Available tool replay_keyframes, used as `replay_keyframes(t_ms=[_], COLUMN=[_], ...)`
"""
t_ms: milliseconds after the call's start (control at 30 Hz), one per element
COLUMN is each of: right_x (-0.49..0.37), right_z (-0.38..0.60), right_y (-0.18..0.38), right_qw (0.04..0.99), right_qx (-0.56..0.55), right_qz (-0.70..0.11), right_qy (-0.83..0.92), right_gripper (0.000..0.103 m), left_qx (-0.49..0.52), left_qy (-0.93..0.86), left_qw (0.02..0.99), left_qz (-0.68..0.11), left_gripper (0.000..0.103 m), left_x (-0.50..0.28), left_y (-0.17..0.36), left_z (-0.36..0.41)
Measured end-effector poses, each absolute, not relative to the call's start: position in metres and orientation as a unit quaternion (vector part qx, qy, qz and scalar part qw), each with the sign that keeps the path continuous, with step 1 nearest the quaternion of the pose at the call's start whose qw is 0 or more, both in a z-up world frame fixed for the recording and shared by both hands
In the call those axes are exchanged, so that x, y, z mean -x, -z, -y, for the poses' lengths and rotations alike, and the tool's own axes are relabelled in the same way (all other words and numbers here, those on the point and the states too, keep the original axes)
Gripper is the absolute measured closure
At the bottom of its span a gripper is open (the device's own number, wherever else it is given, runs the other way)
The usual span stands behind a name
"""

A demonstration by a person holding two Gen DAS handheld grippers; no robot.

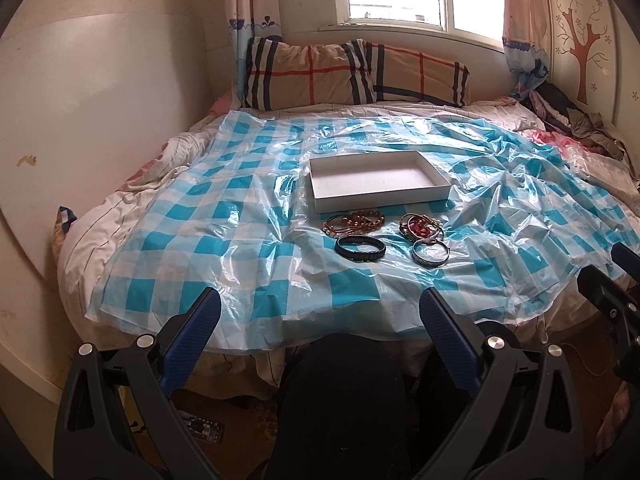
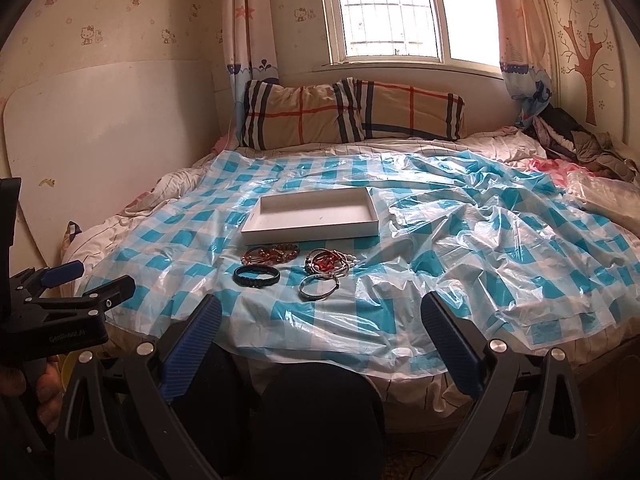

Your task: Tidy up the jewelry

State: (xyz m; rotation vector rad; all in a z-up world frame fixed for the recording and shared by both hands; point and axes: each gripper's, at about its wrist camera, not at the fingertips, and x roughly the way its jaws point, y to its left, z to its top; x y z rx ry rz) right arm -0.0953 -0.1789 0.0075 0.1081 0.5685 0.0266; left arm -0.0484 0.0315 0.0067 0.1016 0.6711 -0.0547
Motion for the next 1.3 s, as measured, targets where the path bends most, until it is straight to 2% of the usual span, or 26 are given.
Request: replay_keyframes(t_ms=[1300], right_x=[0.125], right_z=[0.179], right_y=[-0.017], right_qw=[0.963], right_qx=[-0.053], right_qz=[-0.265], right_qy=[-0.011], right_gripper=[0.007], left_qx=[-0.045], left_qy=[0.026], left_qw=[0.946], left_qz=[-0.319], left_gripper=[0.007], left_x=[0.079], left_y=[-0.017], left_z=[-0.039])
